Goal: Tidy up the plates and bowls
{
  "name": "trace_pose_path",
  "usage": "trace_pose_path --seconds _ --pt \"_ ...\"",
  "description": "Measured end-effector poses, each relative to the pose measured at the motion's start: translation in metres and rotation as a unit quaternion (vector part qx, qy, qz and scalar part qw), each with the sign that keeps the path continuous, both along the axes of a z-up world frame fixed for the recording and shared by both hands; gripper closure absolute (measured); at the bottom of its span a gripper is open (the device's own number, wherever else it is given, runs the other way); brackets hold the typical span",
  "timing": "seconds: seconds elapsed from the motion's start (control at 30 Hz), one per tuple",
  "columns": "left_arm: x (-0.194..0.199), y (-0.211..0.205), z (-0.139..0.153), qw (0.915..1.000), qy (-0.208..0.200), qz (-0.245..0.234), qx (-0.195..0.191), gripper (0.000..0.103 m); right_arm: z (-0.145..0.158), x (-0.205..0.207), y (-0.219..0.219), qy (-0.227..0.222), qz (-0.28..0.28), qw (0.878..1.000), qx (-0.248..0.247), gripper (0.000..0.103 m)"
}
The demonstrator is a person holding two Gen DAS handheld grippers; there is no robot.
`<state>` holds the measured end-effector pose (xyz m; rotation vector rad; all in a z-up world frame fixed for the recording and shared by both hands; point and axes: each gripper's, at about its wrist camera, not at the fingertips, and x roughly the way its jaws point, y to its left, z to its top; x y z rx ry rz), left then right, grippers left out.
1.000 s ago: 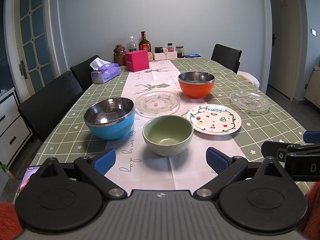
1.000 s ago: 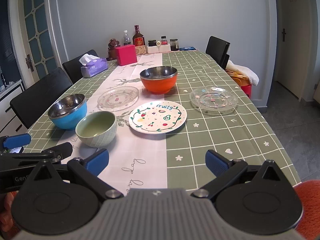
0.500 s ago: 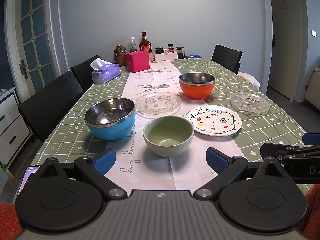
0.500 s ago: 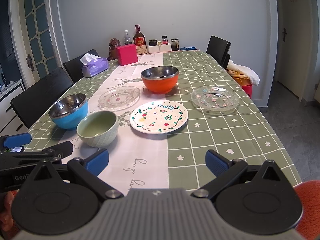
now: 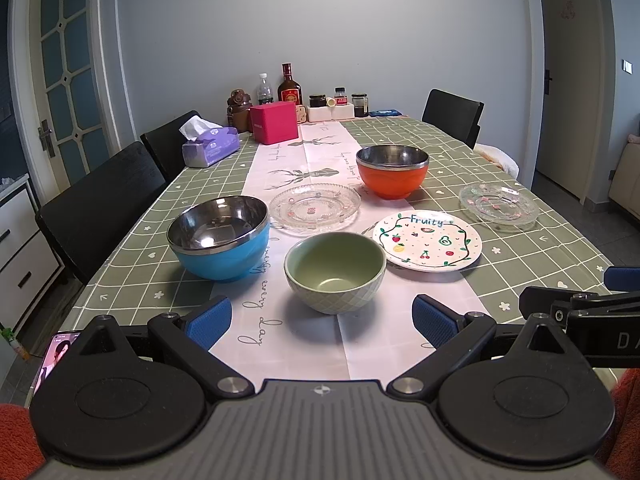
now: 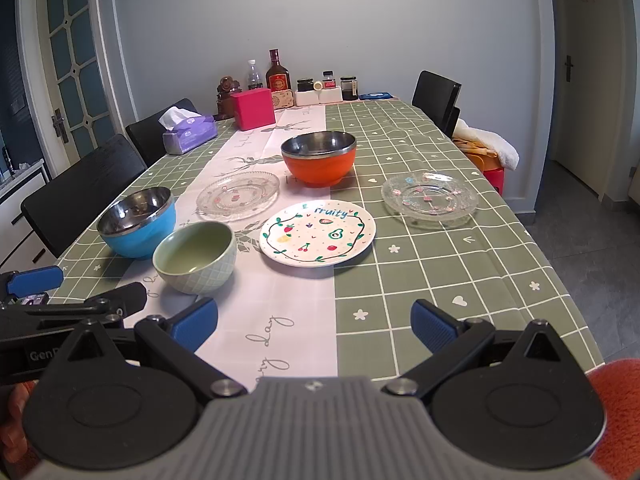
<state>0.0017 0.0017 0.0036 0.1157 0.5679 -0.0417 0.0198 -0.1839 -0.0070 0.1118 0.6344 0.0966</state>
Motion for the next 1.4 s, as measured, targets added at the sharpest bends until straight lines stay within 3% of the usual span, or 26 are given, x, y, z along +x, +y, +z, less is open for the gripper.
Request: trace_pose_path --seconds 0.43,0.67,0.9,1.1,1.27,1.4 --pt "0.0 -0.001 -0.001 1.0 0.0 -0.002 -0.001 0.0 -0.002 0.0 0.0 0.003 -0.002 1.0 -0.001 0.002" --pt "0.008 0.003 -0.007 0.9995 0.006 -0.019 -0.023 0.0 -0.006 0.012 -0.003 0.019 0.0 1.0 -0.008 0.002" --pt "0.026 0.016 -0.007 0.9961 0.03 -0.041 -0.073 0.0 -0.009 0.026 -0.003 0.02 0.002 1.0 -0.021 0.002" --pt "0.042 0.023 -0.001 0.9947 0.017 -0.063 -0.079 0.0 -0.012 0.041 -0.003 0.002 0.007 1.0 0.002 0.003" --pt "0.064 0.034 0.002 0.9949 0.012 -0.059 -0.081 0.0 -0.015 0.059 0.01 0.002 0.032 0.999 -0.025 0.003" --pt "0.089 0.047 -0.006 0.995 0.029 -0.049 -0.082 0.017 -0.02 0.078 0.017 0.013 0.056 0.998 -0.015 0.003"
